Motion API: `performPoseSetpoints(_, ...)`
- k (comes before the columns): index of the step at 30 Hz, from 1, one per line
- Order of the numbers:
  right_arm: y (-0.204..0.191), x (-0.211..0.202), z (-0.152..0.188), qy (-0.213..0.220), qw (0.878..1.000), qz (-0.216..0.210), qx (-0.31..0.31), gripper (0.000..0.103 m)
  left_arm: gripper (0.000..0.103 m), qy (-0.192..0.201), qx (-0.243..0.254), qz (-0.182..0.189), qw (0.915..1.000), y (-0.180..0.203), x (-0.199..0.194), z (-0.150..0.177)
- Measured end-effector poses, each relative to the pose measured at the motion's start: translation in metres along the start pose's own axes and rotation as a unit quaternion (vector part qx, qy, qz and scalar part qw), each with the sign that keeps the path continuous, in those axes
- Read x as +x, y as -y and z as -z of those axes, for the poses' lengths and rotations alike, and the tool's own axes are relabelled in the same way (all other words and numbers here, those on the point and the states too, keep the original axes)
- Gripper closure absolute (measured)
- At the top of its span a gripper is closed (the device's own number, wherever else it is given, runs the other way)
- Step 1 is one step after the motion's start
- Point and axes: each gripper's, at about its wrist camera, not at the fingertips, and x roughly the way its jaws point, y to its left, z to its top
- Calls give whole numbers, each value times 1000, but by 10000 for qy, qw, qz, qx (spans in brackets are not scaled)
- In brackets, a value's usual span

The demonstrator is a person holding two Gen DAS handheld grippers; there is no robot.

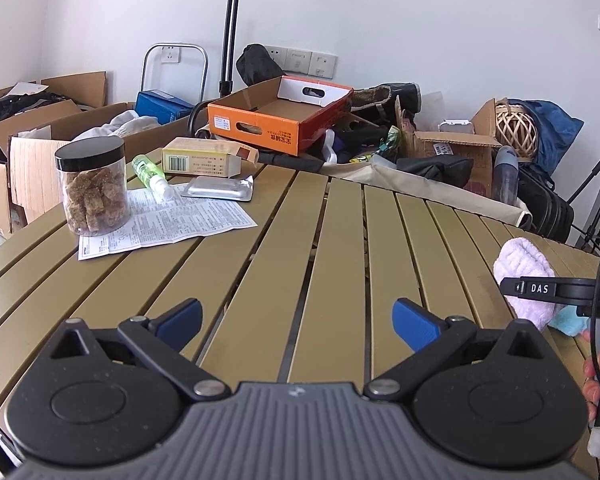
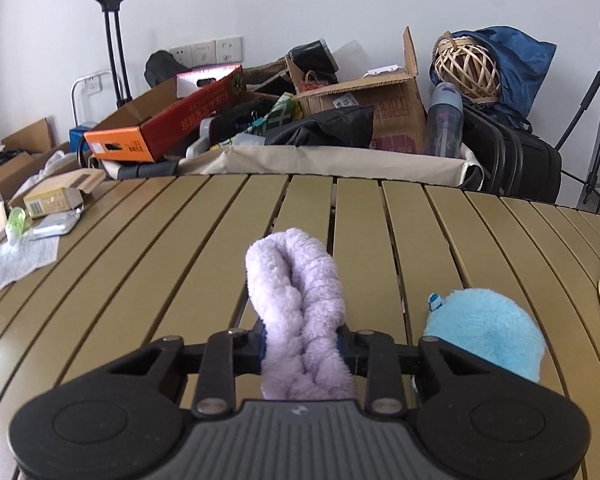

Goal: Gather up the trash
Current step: 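Close the right gripper on the lilac fuzzy item, then close the left gripper on the light-blue plush while the right gripper holds the lilac item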

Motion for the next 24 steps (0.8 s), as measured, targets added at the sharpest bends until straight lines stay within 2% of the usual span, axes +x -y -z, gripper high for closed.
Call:
performPoseSetpoints(11,39,-74,7,541,9977,-48,404,76,0,11,102,289,9995,24,-15,6)
performPoseSetpoints(19,80,-116,38,691,9950,81,719,76,0,-38,210,592,9980,63,-32,13)
performPoseSetpoints(24,108,-132,62,792,9916,158,1011,76,0,-82,441,682,9967,94,-40,18)
